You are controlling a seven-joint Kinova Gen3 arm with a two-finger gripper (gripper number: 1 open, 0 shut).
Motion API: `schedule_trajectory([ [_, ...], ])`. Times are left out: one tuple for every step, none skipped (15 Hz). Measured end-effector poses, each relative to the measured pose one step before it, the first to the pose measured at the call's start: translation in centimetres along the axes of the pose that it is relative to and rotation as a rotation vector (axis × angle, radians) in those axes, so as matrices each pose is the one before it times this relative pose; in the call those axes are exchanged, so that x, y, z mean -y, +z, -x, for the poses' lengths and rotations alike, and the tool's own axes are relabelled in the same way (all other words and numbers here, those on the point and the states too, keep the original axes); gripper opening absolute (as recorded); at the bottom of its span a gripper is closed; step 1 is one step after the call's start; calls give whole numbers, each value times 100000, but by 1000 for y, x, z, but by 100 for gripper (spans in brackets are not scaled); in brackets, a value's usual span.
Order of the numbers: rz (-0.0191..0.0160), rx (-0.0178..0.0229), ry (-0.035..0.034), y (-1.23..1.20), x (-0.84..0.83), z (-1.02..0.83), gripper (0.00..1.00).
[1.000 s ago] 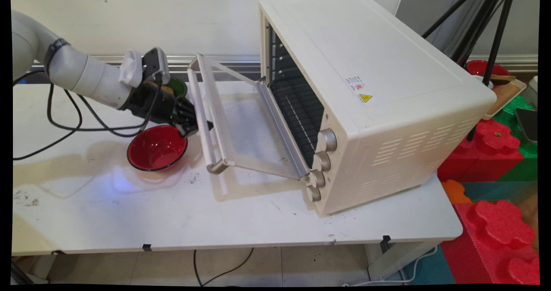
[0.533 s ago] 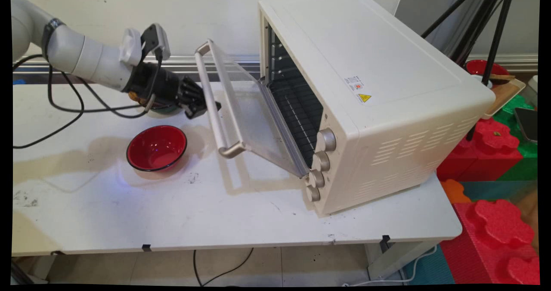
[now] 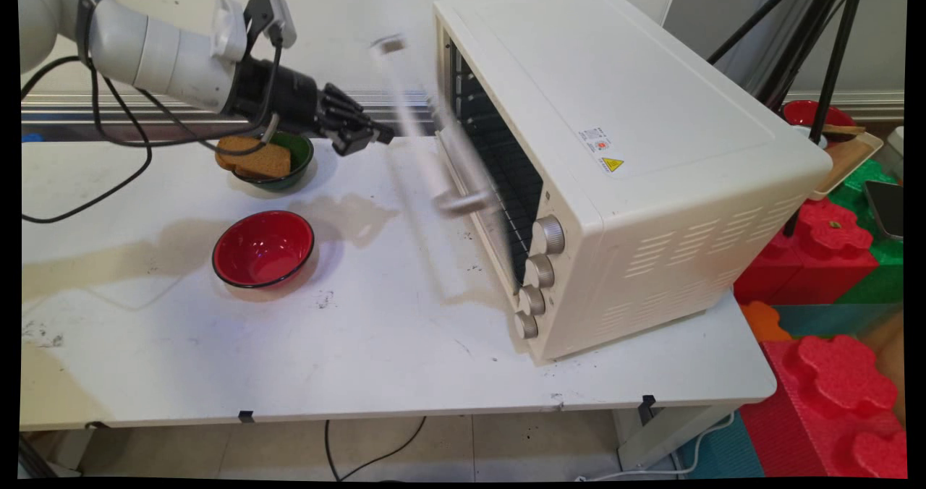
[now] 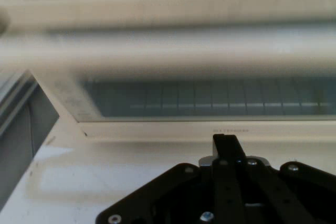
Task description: Close the oven
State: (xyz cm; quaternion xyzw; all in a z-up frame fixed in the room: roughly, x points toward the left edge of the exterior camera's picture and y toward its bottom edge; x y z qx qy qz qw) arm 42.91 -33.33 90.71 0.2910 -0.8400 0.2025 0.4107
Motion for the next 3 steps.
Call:
schedule_trajectory([
  [-210,-1117,-16,47,158,-455,0],
  [-222,-895,-55,7,129,-353,0],
  [-208,-897,-47,33,136,-371,0],
])
